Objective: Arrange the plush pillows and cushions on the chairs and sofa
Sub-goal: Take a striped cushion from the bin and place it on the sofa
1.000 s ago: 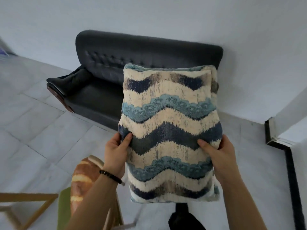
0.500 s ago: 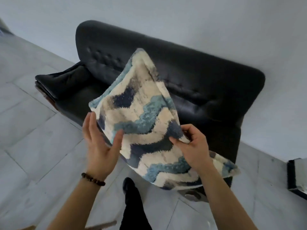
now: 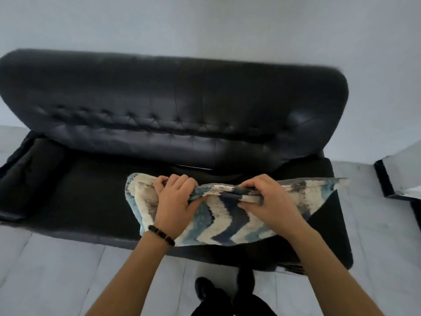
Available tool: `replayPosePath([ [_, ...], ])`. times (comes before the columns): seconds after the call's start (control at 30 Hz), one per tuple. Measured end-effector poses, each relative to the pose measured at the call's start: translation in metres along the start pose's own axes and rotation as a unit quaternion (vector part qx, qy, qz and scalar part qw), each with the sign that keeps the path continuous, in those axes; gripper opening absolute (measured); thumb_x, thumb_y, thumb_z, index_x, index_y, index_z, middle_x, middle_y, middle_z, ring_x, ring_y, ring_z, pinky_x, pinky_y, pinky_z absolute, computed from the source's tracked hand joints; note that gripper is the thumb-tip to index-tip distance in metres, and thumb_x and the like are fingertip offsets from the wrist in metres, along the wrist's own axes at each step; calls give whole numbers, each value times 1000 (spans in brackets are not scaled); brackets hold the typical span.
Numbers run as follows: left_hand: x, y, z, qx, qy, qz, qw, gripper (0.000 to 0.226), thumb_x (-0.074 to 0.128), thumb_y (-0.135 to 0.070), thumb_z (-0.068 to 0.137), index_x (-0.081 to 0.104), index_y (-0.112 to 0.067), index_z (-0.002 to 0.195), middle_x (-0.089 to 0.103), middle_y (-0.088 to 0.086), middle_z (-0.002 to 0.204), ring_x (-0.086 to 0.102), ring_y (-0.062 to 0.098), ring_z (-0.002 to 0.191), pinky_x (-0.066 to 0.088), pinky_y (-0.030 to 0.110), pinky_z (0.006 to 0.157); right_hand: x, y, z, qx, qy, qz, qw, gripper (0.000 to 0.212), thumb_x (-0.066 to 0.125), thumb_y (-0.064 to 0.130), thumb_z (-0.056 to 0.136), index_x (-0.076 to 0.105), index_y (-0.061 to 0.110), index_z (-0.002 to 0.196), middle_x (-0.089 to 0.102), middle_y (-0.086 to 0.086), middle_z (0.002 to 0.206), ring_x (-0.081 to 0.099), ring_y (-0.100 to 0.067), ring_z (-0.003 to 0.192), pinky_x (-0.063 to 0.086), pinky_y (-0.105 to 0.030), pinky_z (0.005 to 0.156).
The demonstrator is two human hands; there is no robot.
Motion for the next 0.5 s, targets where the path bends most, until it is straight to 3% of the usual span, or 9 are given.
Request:
replayPosePath([
  [0.07, 2, 5, 17, -1, -9, -3, 1000, 26, 57, -47, 90, 56, -22, 83, 52, -8, 78, 48, 19, 76, 20, 31, 84, -6, -32, 6, 33, 30, -139, 989, 64, 76, 57, 76, 53, 39, 133, 51, 16, 124, 45, -9, 122, 32, -36, 113],
  [0.13, 3, 12, 31, -5, -21, 10, 1000, 29, 58, -49, 90, 55, -21, 82, 52, -8, 77, 47, 18, 74, 20, 31, 84, -12, -71, 10, 89, 50, -185, 977, 74, 70, 69, 73, 46, 42, 138, 47, 13, 127, 40, -14, 128, 19, -40, 115],
  [0.33, 12, 45, 47, -9, 21, 41, 999, 25, 55, -48, 89, 57, -23, 87, 54, -7, 82, 50, 19, 78, 19, 30, 85, 17, -81, 51, 88, 28, -214, 973, 40, 71, 53, 81, 58, 39, 116, 57, 12, 112, 52, -17, 114, 27, -39, 102],
  [0.5, 29, 114, 81, -14, 72, 39, 997, 31, 51, -49, 89, 65, -21, 94, 59, -5, 90, 56, 23, 82, 24, 32, 88, 55, -68, 95, 113, -15, -220, 969, 35, 78, 40, 74, 64, 38, 106, 60, 11, 95, 58, -19, 97, 31, -40, 91],
])
Point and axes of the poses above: each hand's wrist, its own z-axis towards the middle knuckle, its own x-axis out of the palm, y = z × x, the point moved 10 cm from there along z, towards the middle knuckle
